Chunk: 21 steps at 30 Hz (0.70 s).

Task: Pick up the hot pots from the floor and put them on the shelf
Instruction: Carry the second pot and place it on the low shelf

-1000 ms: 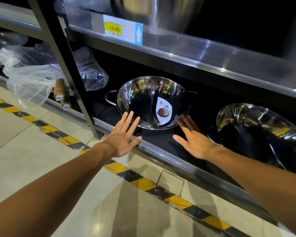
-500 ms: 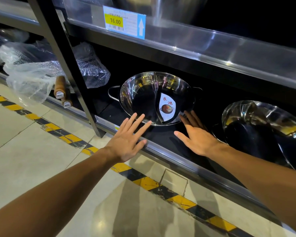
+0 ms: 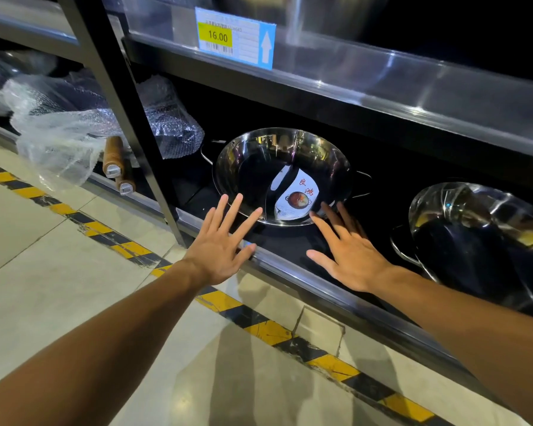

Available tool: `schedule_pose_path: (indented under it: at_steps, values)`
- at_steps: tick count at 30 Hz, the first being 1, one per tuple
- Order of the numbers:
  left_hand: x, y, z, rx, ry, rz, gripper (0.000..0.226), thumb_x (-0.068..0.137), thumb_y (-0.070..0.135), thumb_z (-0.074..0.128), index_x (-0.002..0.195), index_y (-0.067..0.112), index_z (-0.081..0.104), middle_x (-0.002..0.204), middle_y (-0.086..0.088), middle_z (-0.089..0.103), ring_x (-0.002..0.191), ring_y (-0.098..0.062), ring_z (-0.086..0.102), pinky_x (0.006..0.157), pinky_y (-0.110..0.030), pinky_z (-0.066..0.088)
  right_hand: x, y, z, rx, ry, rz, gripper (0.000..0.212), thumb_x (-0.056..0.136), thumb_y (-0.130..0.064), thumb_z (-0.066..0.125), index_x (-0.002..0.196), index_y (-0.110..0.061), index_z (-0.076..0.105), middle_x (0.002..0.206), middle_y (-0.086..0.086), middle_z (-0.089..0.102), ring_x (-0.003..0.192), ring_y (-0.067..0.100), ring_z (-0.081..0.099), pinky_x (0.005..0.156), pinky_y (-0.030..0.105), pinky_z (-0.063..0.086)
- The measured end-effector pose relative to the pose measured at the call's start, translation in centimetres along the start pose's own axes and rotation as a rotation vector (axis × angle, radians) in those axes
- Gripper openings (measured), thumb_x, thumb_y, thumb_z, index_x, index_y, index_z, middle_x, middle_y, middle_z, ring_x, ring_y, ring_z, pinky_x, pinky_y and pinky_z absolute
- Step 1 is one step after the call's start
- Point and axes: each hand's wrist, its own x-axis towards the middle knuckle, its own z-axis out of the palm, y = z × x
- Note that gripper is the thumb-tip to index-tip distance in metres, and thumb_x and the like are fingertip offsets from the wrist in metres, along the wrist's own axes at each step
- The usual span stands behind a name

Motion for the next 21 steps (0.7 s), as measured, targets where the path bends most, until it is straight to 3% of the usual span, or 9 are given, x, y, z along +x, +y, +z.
schedule_pose_path:
  at_steps: [3,6,10,15,18,21]
  values:
    - [0.8,-0.2,0.0,-0.005,-0.009,-0.024,0.068,0.098,0.060,0.011,0.156,0.036,-0.015,0.164,-0.010,-0.025,0.150,-0.032,-0.025,0.122,-0.046,-0.005,1.1,0.1,0.5,-0.027,0.002,0.024,0.080,0.092,-0.074,0.017,0.156,-0.038,-0.014,0.166,-0.006,-0.020,0.151,0.025,-0.022,0.124,0.052,0.011]
    - [1.8,-0.3,-0.2,-0.004,-0.058,-0.056,0.069,0.098,0.059,0.014,0.154,0.036,-0.020,0.162,-0.011,-0.029,0.149,-0.030,-0.028,0.123,-0.046,-0.005,2.0,-0.1,0.5,-0.021,-0.007,0.042,0.080,0.093,-0.073,0.018,0.156,-0.036,-0.016,0.163,-0.006,-0.030,0.143,0.019,-0.040,0.124,0.048,-0.007]
    - [2.7,0.0,-1.0,0.020,-0.142,-0.111,0.070,0.099,0.060,0.014,0.151,0.037,-0.027,0.160,-0.009,-0.035,0.147,-0.030,-0.031,0.123,-0.049,-0.007,2.4,-0.6,-0.4,0.054,-0.064,0.060,0.080,0.095,-0.071,0.024,0.156,-0.037,-0.015,0.159,-0.011,-0.034,0.139,0.013,-0.045,0.122,0.049,-0.002]
    - [2.8,1.7,-1.6,0.170,-0.111,-0.144,0.078,0.098,0.060,0.014,0.150,0.023,-0.030,0.161,-0.022,-0.027,0.148,-0.045,-0.021,0.123,-0.052,-0.002,0.0,0.0,-3.3,0.191,-0.018,-0.023,0.072,0.101,-0.054,0.040,0.158,-0.037,0.001,0.167,-0.015,-0.006,0.151,0.004,-0.015,0.124,0.044,0.019]
    - [2.8,4.5,-2.4,0.103,-0.006,0.006,0.077,0.100,0.054,0.022,0.157,0.016,-0.014,0.164,-0.022,-0.012,0.152,-0.039,-0.014,0.124,-0.050,-0.001,-3.3,1.5,-5.0,0.178,0.022,-0.024,0.069,0.101,-0.052,0.041,0.158,-0.037,0.006,0.166,-0.006,0.018,0.153,0.015,0.015,0.120,0.045,0.030]
    - [2.6,9.6,-2.9,0.015,0.044,0.141,0.074,0.101,0.050,0.028,0.159,0.017,-0.002,0.166,-0.018,0.001,0.154,-0.034,-0.005,0.124,-0.049,0.001,-7.9,3.6,-5.7,0.191,0.059,0.044,0.066,0.101,-0.050,0.042,0.158,-0.036,0.011,0.163,-0.005,0.029,0.149,0.021,0.028,0.117,0.046,0.034]
